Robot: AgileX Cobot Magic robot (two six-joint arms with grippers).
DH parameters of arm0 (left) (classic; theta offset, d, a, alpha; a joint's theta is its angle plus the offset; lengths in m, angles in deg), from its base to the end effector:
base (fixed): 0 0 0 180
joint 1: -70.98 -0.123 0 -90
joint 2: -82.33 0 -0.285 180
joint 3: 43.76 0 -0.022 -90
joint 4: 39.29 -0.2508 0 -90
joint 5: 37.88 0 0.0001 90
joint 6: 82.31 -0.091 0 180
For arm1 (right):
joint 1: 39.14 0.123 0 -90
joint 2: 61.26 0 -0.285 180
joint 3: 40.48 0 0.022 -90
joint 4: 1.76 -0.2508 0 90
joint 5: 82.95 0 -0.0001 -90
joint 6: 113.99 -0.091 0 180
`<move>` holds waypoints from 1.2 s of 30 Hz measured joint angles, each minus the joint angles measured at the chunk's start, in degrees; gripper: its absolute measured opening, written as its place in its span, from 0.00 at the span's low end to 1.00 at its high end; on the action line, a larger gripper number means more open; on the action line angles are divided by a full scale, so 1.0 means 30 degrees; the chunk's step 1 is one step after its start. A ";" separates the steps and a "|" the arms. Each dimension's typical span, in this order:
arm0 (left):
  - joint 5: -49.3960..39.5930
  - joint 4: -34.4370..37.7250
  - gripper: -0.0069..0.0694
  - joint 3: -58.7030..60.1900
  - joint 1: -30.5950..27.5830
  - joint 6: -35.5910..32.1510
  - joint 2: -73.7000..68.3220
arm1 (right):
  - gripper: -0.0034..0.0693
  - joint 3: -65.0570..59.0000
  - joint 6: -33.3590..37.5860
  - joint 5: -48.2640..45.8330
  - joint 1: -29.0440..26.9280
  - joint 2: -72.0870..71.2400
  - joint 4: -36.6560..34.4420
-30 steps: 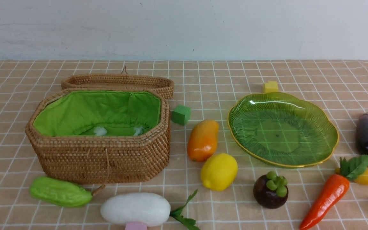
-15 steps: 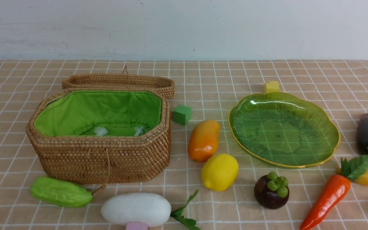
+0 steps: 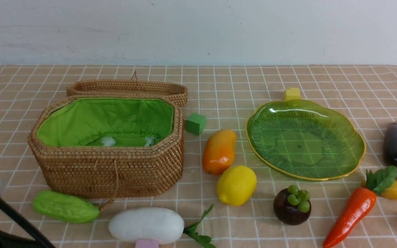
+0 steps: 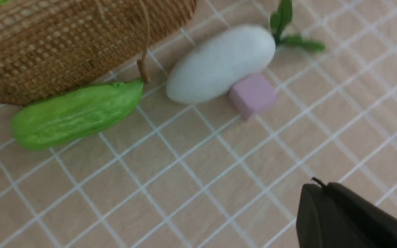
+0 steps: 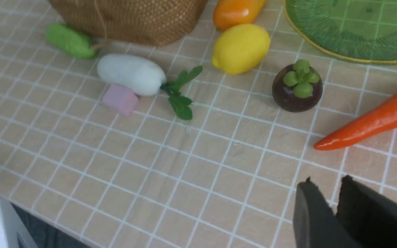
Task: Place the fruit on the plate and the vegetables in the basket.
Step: Take a chayote with your left arm and place it on the basket on the left.
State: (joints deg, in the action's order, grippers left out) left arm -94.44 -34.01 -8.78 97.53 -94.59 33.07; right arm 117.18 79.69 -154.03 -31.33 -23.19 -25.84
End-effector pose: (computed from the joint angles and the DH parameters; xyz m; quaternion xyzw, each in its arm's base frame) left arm 0.1031 -0.0593 0.3157 0.3024 0.8912 -0.0860 0.3269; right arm 0.0420 0.0412 0.3879 -0.1853 0.8724 0.1868 0.4119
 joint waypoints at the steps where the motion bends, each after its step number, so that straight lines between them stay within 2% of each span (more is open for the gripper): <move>1: -0.0165 -0.0228 0.07 -0.0031 0.0266 0.0000 -0.0255 | 0.23 0.0196 0.0132 -0.0085 0.0017 0.0020 0.0000; 4: -0.0510 -0.3767 0.07 -0.0257 0.1225 0.0087 -0.2738 | 0.23 0.1136 0.1920 -0.0379 0.0061 -0.0194 -0.0193; 7: -0.0043 -0.4400 0.07 -0.0305 0.1134 -0.0217 -0.3876 | 0.23 0.1233 0.2319 -0.0486 0.0061 -0.0482 -0.0299; 9: 0.0413 -0.4179 0.07 -0.0586 0.0788 -0.1527 -0.4704 | 0.23 0.1233 0.2386 -0.0486 0.0173 -0.0619 -0.0299; 10: 0.0551 -0.3422 0.07 -0.0936 0.0129 -0.3038 -0.5408 | 0.23 0.1233 0.2400 -0.0486 0.0513 -0.0637 -0.0314; 12: 0.0551 -0.2668 0.07 -0.1243 -0.0714 -0.4191 -0.5978 | 0.23 0.1233 0.2407 -0.0486 0.0865 -0.0637 -0.0314; 13: 0.0606 -0.1486 0.07 -0.1715 -0.1880 -0.5821 -0.6959 | 0.24 0.1233 0.2463 -0.0486 0.1498 -0.0661 -0.0314; 15: 0.1053 -0.0611 0.07 -0.1966 -0.2715 -0.7479 -0.7751 | 0.24 0.1233 0.2646 -0.0486 0.1963 -0.0724 -0.0292; 18: 0.1549 -0.0304 0.08 -0.2008 -0.3291 -1.0662 -0.9377 | 0.24 0.1233 0.2829 -0.0486 0.2728 -0.0823 -0.0213; 21: 0.1621 -0.0655 0.11 -0.2008 -0.3296 -1.2325 -1.0040 | 0.24 0.1233 0.2867 -0.0486 0.3004 -0.0823 -0.0114; 22: 0.1820 -0.1239 0.18 -0.2008 -0.3296 -1.3313 -1.0705 | 0.25 0.1233 0.2886 -0.0486 0.3270 -0.0823 -0.0074; 23: 0.1997 -0.1535 0.22 -0.2032 -0.3296 -1.3509 -1.0988 | 0.25 0.1233 0.2886 -0.0486 0.3343 -0.0823 -0.0074; 26: 0.3055 -0.2636 0.44 -0.2050 -0.3333 -1.3874 -1.2135 | 0.25 0.1148 0.2889 -0.0486 0.3475 -0.0823 -0.0024; 27: 0.3147 -0.2636 0.44 -0.2050 -0.3333 -1.3874 -1.2212 | 0.25 0.1151 0.2889 -0.0486 0.3472 -0.0823 -0.0024; 28: 0.3844 -0.3139 0.55 -0.2045 -0.3333 -1.3938 -1.2753 | 0.25 0.1006 0.2889 -0.0486 0.3496 -0.0823 -0.0024; 30: 0.4981 -0.3773 0.67 -0.2071 -0.3347 -1.4303 -1.3596 | 0.25 0.0805 0.2889 -0.0486 0.3496 -0.0823 -0.0024; 31: 0.5089 -0.3850 0.68 -0.2071 -0.3347 -1.4364 -1.3596 | 0.25 0.0782 0.2889 -0.0486 0.3496 -0.0823 0.0005; 32: 0.5765 -0.4352 0.75 -0.2071 -0.3347 -1.4870 -1.4189 | 0.25 0.0760 0.2889 -0.0486 0.3496 -0.0823 0.0044; 33: 0.6206 -0.4575 0.77 -0.2071 -0.3347 -1.5134 -1.4473 | 0.25 0.0739 0.2889 -0.0486 0.3496 -0.0823 0.0060; 36: 0.6925 -0.5228 0.81 -0.2071 -0.3356 -1.5907 -1.5253 | 0.25 0.0725 0.2889 -0.0486 0.3496 -0.0823 0.0060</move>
State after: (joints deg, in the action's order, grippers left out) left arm -73.66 -49.69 -14.99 87.46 -142.31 -12.69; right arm 119.36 88.36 -155.49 -20.84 -25.66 -25.66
